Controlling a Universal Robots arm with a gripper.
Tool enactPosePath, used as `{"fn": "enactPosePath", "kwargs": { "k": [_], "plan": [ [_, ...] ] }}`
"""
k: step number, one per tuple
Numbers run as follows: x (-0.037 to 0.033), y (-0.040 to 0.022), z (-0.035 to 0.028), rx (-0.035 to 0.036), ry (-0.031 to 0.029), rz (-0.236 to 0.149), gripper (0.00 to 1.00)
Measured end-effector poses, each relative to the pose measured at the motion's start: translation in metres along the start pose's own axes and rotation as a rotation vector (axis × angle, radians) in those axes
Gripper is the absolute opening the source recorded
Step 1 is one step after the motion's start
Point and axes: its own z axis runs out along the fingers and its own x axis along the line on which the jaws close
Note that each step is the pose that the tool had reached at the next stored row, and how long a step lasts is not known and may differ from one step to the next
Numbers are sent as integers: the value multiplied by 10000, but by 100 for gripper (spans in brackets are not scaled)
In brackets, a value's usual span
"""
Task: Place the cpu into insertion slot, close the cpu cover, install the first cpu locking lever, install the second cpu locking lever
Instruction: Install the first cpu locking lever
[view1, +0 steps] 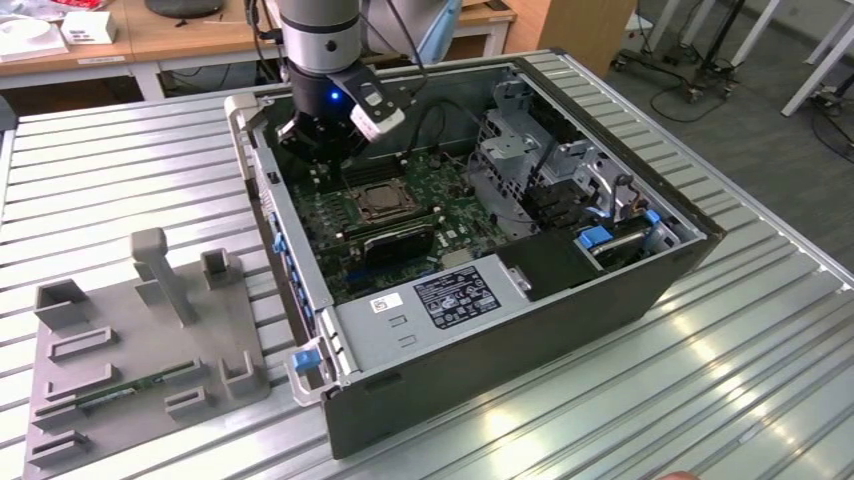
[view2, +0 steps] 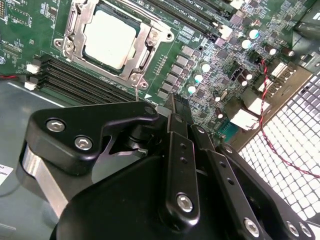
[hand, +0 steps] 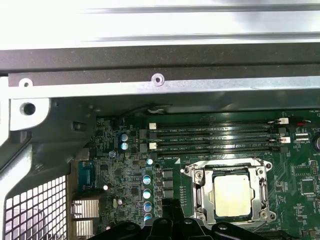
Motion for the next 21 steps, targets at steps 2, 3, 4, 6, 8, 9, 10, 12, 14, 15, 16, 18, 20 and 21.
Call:
{"fn": "enactPosePath", "kwargs": {
  "k": [2,3,4,6,8,9,10,12,14,15,16,18,20,21],
  "plan": [
    [0,0,0,0,0,1,11],
    [0,0,0,1,0,1,11],
    [0,0,0,0,1,1,11],
    [1,1,0,-17,1,2,11],
    [3,1,0,-88,-5,5,11],
    [3,1,0,-136,-7,6,11],
    [3,1,0,-201,-7,9,11],
    [3,1,0,-466,-2,21,11],
    [3,1,0,-728,3,32,11],
    [3,1,0,-788,3,34,11],
    [3,1,0,-820,3,36,11],
    [3,2,0,-838,3,39,11],
    [3,1,1,-846,3,37,11],
    [4,0,0,-868,3,38,11]
  ]
}}
